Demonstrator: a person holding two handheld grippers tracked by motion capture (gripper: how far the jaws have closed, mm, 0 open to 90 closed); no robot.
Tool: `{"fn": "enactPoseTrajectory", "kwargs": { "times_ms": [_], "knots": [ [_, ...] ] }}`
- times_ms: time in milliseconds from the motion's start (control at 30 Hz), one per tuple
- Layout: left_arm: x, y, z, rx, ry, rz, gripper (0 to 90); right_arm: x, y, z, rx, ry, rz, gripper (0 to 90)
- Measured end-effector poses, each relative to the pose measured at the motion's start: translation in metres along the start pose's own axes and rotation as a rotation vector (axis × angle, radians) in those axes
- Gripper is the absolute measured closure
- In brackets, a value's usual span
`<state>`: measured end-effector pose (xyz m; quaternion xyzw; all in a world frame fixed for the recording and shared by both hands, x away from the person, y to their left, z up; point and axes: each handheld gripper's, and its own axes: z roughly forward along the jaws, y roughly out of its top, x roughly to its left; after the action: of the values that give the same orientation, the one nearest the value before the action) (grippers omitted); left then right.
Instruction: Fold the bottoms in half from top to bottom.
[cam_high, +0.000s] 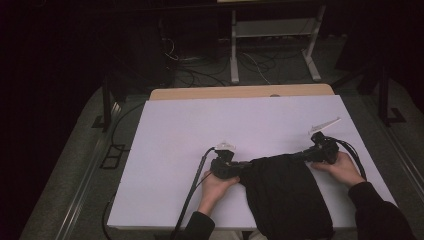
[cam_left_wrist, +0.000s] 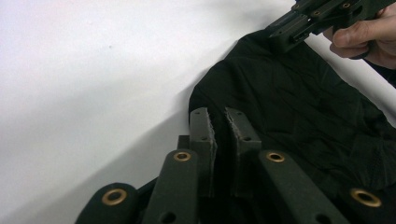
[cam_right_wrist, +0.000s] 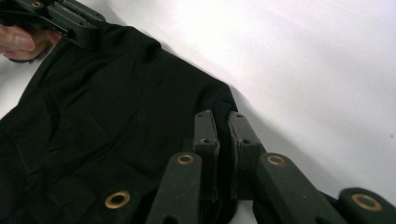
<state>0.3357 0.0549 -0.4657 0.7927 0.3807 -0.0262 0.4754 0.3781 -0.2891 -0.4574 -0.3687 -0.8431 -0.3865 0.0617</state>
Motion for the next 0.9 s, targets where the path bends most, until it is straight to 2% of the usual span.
{"fn": "enactPoseTrajectory", "kwargs": {
  "times_ms": [267,433,567,700,900],
  "knots": [
    [-0.003,0.006,-0.017,-0.052,0.032,0.062,83.8,0.010,0.000,-0.007,-0.047,-0.024,0.032,83.4],
    [0.001,0.012,-0.027,-0.046,0.055,0.095,84.3,0.021,0.007,-0.007,-0.084,-0.024,0.071,83.4],
    [0.004,0.018,-0.036,-0.051,0.070,0.116,84.4,0.028,0.012,-0.003,-0.091,-0.027,0.089,83.4],
    [0.007,0.024,-0.043,-0.046,0.089,0.145,84.4,0.033,0.018,0.000,-0.104,-0.031,0.099,83.4],
    [0.016,0.032,-0.052,-0.052,0.110,0.159,84.4,0.041,0.027,0.006,-0.123,-0.039,0.106,83.4]
  ]
}}
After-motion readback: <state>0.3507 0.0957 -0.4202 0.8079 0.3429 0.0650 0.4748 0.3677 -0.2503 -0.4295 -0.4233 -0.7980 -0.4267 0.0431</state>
